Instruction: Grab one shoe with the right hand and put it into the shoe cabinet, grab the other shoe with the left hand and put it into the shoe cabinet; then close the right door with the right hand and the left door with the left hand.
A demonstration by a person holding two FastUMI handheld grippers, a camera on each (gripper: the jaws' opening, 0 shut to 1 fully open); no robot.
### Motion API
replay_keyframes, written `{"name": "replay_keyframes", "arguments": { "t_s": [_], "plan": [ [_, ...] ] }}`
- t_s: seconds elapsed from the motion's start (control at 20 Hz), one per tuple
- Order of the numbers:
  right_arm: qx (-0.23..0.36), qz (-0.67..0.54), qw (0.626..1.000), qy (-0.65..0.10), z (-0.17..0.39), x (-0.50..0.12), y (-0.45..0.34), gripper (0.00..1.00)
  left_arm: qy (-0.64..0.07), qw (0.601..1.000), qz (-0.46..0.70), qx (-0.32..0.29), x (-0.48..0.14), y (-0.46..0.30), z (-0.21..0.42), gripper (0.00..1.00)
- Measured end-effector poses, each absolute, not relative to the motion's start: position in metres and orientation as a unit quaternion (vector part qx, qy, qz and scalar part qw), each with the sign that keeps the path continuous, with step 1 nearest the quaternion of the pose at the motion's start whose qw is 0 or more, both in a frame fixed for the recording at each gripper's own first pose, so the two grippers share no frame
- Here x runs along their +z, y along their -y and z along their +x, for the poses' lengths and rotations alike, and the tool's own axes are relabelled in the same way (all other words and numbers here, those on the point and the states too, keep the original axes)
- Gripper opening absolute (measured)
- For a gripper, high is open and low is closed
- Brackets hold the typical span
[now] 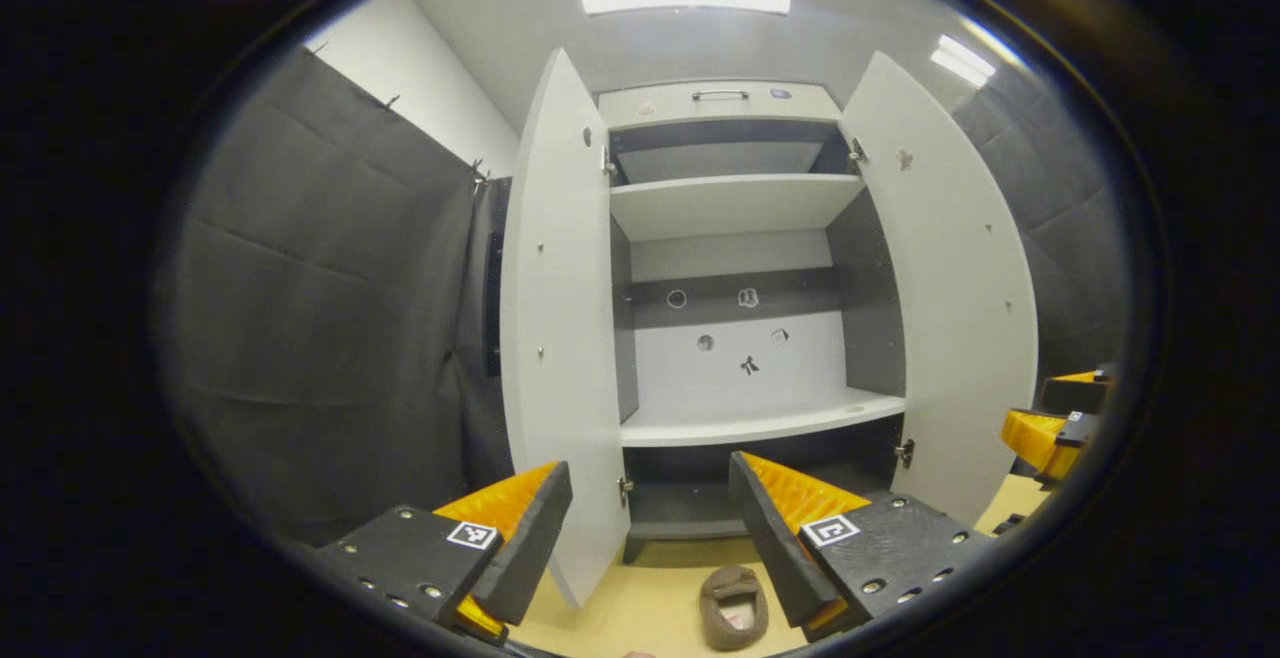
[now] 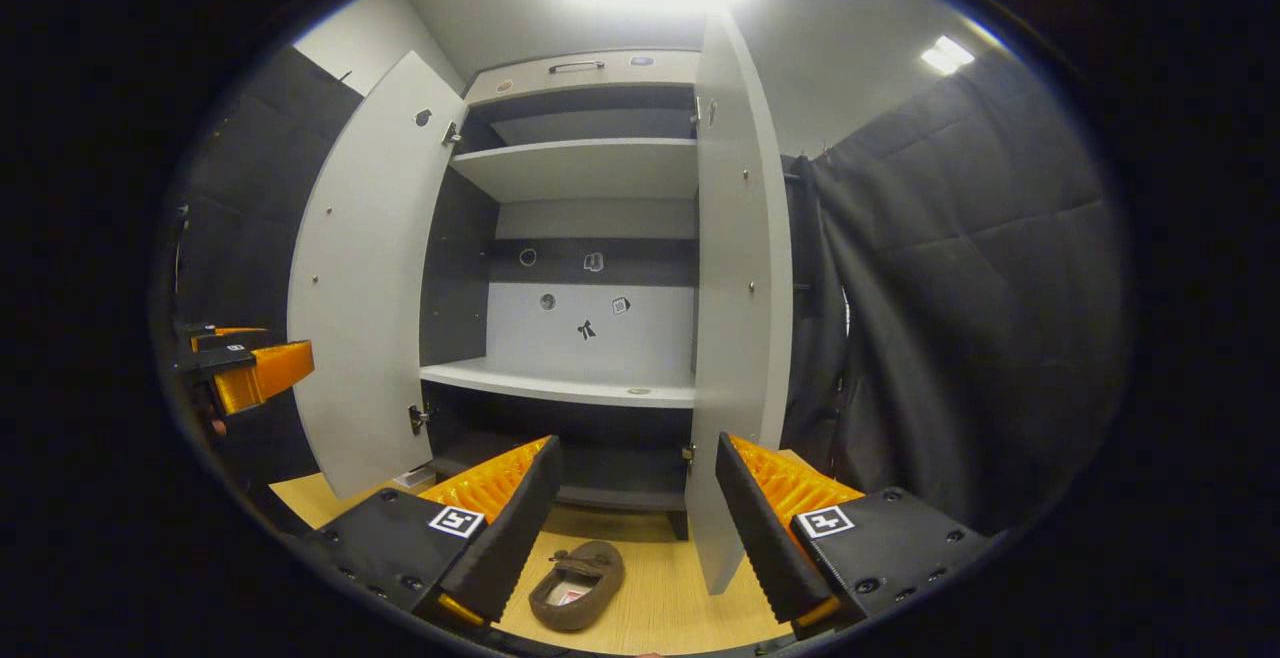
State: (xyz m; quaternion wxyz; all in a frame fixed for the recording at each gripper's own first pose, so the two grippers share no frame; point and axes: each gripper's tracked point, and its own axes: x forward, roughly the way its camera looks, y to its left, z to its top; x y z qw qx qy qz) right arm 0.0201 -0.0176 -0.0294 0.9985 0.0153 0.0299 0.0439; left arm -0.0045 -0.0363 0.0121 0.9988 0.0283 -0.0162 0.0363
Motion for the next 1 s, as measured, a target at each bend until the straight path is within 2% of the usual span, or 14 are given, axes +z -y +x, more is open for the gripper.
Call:
{"name": "replay_keyframes", "arguments": {
  "t_s": [0.55,0.6,0.7,0.75,0.8,0.85,0.95,1.0],
  "plan": [
    [0.116,0.040,0.976,-0.181,0.072,-0.131,-0.049,0.98,0.010,0.997,0.043,0.059,0.004,0.020,0.013,0.94],
    [0.122,0.038,0.973,-0.193,0.075,-0.140,-0.056,0.98,0.009,0.997,0.045,0.062,0.002,0.016,0.016,1.00],
    [0.133,0.027,0.966,-0.221,0.081,-0.162,-0.068,0.98,0.009,0.997,0.043,0.068,0.000,0.006,0.021,1.00],
    [0.135,0.020,0.962,-0.237,0.083,-0.175,-0.072,0.98,0.008,0.997,0.042,0.069,-0.002,0.002,0.023,0.94],
    [0.138,0.016,0.958,-0.252,0.084,-0.187,-0.076,0.98,0.006,0.997,0.043,0.071,-0.004,-0.001,0.024,0.94],
    [0.142,0.012,0.952,-0.269,0.084,-0.200,-0.081,0.98,0.003,0.996,0.046,0.074,-0.006,-0.006,0.026,1.00],
    [0.147,0.010,0.940,-0.307,0.081,-0.225,-0.088,0.98,-0.003,0.996,0.049,0.079,-0.011,-0.014,0.029,1.00],
    [0.149,0.009,0.934,-0.324,0.080,-0.237,-0.091,0.98,-0.005,0.995,0.051,0.081,-0.013,-0.018,0.030,0.94]
  ]
}}
